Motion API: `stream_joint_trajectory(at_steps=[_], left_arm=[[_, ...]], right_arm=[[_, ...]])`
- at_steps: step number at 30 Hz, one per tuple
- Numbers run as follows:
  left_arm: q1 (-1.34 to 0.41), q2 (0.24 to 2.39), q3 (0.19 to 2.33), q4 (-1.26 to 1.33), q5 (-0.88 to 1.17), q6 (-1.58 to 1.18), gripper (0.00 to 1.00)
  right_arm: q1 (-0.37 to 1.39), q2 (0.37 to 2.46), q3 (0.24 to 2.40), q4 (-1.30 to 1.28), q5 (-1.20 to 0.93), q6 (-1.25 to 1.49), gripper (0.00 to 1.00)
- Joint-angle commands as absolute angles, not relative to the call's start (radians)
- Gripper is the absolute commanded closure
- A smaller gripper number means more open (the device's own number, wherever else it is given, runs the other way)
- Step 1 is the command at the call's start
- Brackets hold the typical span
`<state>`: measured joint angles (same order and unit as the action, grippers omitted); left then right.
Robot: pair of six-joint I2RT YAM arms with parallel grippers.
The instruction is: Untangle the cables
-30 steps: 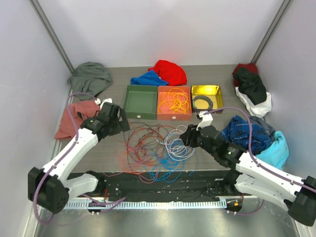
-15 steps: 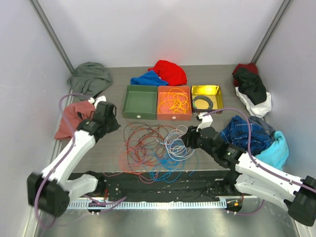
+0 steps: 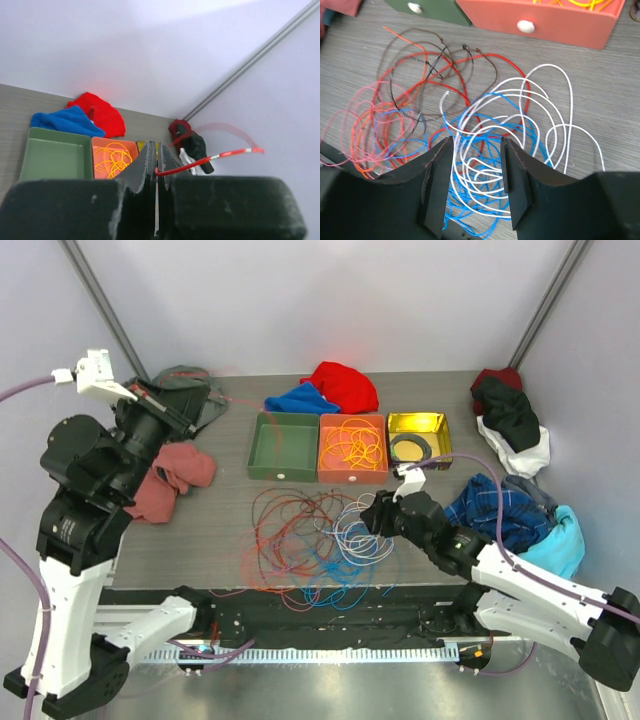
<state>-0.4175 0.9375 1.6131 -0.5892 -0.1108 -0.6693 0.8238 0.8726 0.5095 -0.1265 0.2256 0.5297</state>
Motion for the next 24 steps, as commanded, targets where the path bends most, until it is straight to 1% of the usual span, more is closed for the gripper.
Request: stream_joint_trajectory(at_steps=[1, 3, 6, 7, 10, 13, 14, 18, 24], left_arm=[[-0.439, 1.043, 1.73, -0.591, -0.028, -0.663, 1.0], [-0.446, 1.095, 1.788, -0.583, -0.015, -0.657, 1.0], [-0.457, 1.182, 1.975, -0.586, 0.003, -0.646, 1.0], [-0.463, 1.202, 2.012, -0.591, 0.033, -0.643, 1.0], [-0.477, 1.265, 2.103, -0.609, 0.029, -0.631, 1.0], [-0.482, 1.287, 2.091, -0.624, 0.008, -0.618, 1.0], [-0.482, 1.29, 2.079, -0.63, -0.033, -0.615, 1.0], [-0.482, 1.318, 1.99, -0.656, -0.103, -0.604, 1.0], [-0.482, 1.419, 1.913, -0.663, -0.222, -0.572, 1.0]], right_arm=[[0.83, 0.858, 0.586, -0.064, 0.193, 0.558, 0.5], [0.831, 0.851, 0.604, -0.061, 0.18, 0.551, 0.49], [0.83, 0.848, 0.64, -0.06, 0.157, 0.538, 0.49], [0.83, 0.847, 0.655, -0.058, 0.152, 0.534, 0.49], [0.831, 0.844, 0.669, -0.063, 0.16, 0.537, 0.49], [0.831, 0.827, 0.652, -0.061, 0.172, 0.551, 0.49], [0.83, 0.81, 0.647, -0.063, 0.175, 0.554, 0.49], [0.83, 0.759, 0.629, -0.097, 0.224, 0.56, 0.49], [0.831, 0.681, 0.609, -0.164, 0.278, 0.545, 0.49]])
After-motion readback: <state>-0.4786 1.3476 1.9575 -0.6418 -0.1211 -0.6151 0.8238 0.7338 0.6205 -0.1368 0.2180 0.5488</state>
